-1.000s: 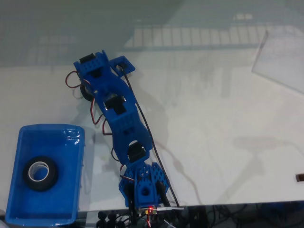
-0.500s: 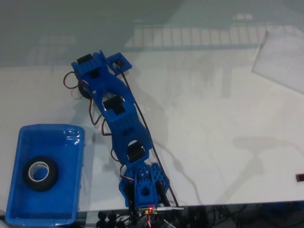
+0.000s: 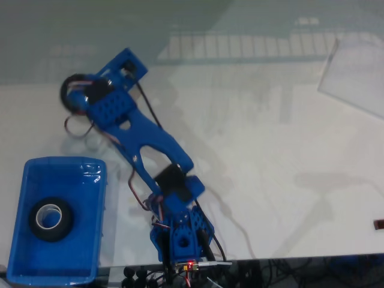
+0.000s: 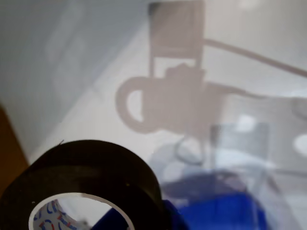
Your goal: Grasp all tape and put them in the bin.
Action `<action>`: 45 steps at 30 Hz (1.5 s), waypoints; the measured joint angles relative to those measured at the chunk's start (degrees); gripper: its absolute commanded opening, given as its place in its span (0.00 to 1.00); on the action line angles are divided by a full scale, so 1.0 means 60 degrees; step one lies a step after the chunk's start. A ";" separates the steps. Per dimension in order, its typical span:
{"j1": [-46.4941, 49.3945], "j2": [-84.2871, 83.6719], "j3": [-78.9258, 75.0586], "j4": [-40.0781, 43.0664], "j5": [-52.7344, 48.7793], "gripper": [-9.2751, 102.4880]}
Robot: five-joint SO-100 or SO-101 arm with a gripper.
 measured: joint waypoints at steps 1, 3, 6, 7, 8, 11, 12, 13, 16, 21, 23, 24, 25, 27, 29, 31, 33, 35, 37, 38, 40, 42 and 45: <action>-0.0425 0.0278 0.0103 0.0088 0.0073 0.08; -0.1333 0.0674 0.0205 0.0337 0.0234 0.08; -0.2783 0.1025 0.0264 0.0806 0.0454 0.08; -0.3267 0.1055 0.0264 0.0952 0.0483 0.08; -0.3706 0.1084 0.0322 0.1084 0.0513 0.08; -0.4790 0.1084 0.0542 0.1245 0.0601 0.08; -0.5112 0.1084 0.0645 0.1274 0.0601 0.08; -0.5391 0.1084 0.0732 0.1274 0.0601 0.08; -0.6196 0.1084 0.1113 0.1333 0.0601 0.08; -0.7090 0.0967 0.1392 0.1450 0.0601 0.08; -0.7163 0.0923 0.1450 0.1465 0.0571 0.08; -0.7236 0.0908 0.1465 0.1479 0.0557 0.09; -0.7295 0.0894 0.1465 0.1494 0.0542 0.11; -0.7368 0.0879 0.1567 0.1494 0.0542 0.16; -0.7368 0.0879 0.1641 0.1494 0.0571 0.24; -0.7368 0.0879 0.1641 0.1494 0.0718 0.28; -0.7339 0.0850 0.1670 0.1494 0.0850 0.30; -0.7266 0.0850 0.1670 0.1494 0.0952 0.30; -0.7192 0.0850 0.1670 0.1494 0.0952 0.30; -0.7178 0.0850 0.1670 0.1494 0.0952 0.30; -0.6914 0.0908 0.1670 0.1450 0.0952 0.30; -0.6416 0.1157 0.1699 0.1318 0.0952 0.30; -0.5347 0.1758 0.1758 0.1157 0.0835 0.30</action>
